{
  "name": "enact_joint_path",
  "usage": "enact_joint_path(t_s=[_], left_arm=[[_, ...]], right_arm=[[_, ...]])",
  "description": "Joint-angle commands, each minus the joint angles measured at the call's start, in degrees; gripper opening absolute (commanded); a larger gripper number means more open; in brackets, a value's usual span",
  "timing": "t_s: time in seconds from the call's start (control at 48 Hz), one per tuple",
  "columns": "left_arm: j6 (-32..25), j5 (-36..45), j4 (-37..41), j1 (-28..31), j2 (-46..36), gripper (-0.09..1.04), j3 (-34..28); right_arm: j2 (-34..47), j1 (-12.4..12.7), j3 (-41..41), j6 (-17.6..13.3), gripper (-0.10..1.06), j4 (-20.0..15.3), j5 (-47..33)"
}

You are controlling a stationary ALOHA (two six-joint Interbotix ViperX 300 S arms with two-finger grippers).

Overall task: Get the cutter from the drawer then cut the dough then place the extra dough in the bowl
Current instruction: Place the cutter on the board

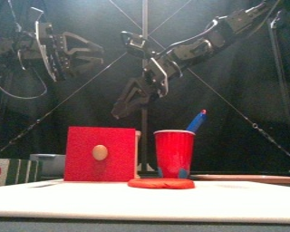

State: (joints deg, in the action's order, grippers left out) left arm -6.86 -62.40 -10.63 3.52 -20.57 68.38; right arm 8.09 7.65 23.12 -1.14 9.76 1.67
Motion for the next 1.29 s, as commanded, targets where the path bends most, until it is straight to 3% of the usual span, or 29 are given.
enact_joint_path(t_s=[0.021,0.229,0.354,0.688,1.042,1.292], left_arm=[[-0.1,12.2,0.4,1.6,-4.7,0.80,-1.4],[-0.3,28.7,0.4,3.7,-14.9,0.80,-0.7],[-0.2,33.0,0.4,5.2,-19.5,0.80,0.6],[-0.2,34.3,0.4,5.6,-21.9,0.80,3.0],[-0.1,34.5,0.4,5.6,-22.0,0.80,4.1],[-0.3,34.5,0.4,6.5,-21.9,0.80,4.0]], right_arm=[[0.6,0.3,-2.5,0.0,0.81,-0.3,1.0],[4.0,0.4,-5.5,0.6,0.81,0.0,2.1],[5.7,0.5,-7.1,1.0,0.81,0.3,2.2],[9.1,0.6,-9.2,0.6,0.76,3.0,5.5],[8.2,-0.2,-11.7,0.9,0.37,4.2,7.5],[2.8,-1.7,-14.1,0.8,0.36,7.2,11.4]])
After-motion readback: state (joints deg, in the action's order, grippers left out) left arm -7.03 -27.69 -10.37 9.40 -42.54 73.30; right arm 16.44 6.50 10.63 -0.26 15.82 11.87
